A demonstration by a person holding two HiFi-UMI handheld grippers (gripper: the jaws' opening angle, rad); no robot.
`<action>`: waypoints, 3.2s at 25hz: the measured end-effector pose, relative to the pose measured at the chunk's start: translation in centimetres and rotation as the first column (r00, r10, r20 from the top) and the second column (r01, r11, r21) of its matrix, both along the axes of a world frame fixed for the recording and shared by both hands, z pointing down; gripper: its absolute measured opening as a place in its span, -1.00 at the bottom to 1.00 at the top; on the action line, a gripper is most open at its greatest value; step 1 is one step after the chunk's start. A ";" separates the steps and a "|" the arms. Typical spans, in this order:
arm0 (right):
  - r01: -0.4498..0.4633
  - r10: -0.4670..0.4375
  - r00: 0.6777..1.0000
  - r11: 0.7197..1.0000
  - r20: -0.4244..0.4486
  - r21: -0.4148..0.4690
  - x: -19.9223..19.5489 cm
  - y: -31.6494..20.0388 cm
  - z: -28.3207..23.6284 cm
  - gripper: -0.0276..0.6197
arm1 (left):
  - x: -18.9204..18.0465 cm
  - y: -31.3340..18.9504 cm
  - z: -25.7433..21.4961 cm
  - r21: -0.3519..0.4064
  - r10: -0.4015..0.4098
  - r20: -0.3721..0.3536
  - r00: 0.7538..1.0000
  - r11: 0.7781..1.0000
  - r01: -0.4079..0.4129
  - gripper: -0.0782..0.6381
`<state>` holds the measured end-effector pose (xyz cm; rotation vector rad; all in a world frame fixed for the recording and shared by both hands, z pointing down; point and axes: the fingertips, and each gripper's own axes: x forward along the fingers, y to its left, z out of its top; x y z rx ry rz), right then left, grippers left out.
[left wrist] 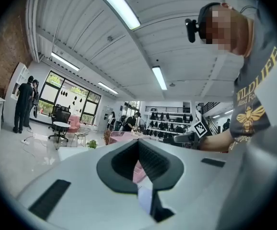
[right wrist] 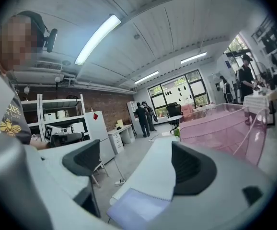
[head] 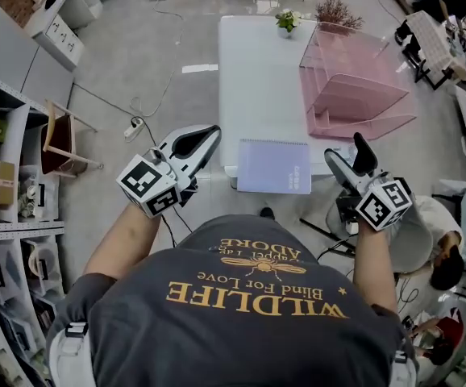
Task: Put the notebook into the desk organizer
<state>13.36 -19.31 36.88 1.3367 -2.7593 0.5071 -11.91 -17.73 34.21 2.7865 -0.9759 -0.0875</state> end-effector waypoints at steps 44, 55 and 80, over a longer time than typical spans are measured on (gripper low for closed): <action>0.312 -0.104 0.950 0.269 0.295 -0.911 -1.5 5.0 34.8 0.25 | 4.7 -5.4 13.2 -0.250 0.078 0.044 0.996 0.966 -0.064 -0.78; 0.296 -0.063 0.955 0.313 0.291 -0.902 -2.2 4.4 29.7 -0.81 | 3.5 -5.1 11.6 -0.227 0.062 0.032 0.998 0.972 -0.053 -0.78; 0.406 -0.355 0.913 0.726 0.202 -0.555 -1.2 -7.0 1.3 -0.82 | 3.6 -8.3 0.3 0.002 0.048 -0.066 0.997 0.999 -0.048 -0.78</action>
